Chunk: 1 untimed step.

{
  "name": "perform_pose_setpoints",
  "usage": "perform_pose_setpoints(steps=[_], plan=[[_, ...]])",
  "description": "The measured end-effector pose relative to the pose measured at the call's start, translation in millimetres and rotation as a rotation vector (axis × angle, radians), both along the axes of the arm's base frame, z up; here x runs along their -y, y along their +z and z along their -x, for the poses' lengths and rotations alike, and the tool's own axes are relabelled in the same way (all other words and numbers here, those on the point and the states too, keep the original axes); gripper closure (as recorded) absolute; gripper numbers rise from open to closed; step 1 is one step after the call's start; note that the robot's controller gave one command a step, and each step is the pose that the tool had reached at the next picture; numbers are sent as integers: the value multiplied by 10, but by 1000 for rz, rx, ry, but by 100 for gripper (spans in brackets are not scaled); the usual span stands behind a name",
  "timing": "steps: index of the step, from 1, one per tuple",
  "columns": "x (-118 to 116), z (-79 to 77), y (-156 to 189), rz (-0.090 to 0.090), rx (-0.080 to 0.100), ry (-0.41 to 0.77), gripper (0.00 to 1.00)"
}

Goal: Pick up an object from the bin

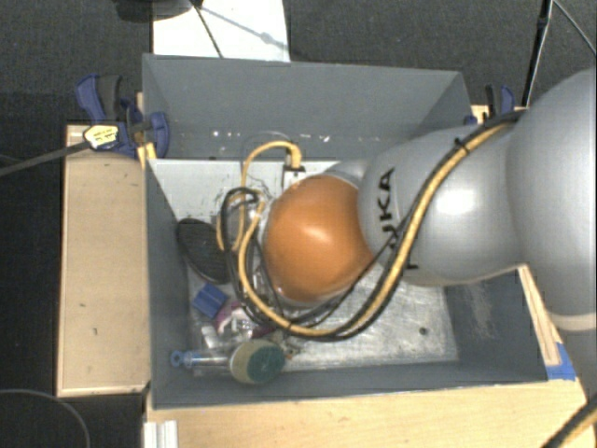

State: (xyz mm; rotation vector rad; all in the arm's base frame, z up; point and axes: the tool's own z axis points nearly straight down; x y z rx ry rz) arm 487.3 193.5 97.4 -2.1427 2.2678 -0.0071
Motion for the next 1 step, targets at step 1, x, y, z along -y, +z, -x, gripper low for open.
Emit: perform_pose_setpoints(steps=[1], plan=[[49, -15, 4, 12, -2, -6, 100]])
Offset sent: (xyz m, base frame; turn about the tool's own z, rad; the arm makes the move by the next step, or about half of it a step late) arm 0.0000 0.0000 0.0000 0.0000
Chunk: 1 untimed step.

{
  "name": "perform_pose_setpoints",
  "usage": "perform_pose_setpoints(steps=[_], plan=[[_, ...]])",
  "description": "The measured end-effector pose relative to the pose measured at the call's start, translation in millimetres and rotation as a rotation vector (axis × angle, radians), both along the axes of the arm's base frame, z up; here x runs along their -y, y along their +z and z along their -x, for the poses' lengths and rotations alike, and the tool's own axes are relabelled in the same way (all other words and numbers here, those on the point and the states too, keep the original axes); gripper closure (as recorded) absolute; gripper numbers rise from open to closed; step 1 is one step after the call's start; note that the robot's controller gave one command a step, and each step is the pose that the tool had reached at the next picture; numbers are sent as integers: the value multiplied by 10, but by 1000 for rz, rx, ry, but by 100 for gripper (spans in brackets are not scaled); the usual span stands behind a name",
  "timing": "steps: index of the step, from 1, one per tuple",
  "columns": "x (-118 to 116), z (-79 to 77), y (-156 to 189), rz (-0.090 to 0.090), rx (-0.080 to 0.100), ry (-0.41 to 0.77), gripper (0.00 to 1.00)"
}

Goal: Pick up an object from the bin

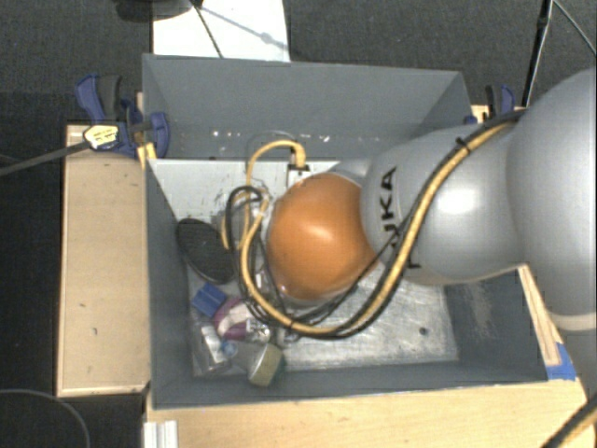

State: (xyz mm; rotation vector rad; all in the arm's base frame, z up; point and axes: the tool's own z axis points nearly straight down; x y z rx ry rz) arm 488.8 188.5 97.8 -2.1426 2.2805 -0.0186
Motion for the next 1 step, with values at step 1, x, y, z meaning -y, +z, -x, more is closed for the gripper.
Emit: perform_pose_setpoints(steps=[1], plan=[[-76, -37, 1046, -6, -8, -48, 100]])
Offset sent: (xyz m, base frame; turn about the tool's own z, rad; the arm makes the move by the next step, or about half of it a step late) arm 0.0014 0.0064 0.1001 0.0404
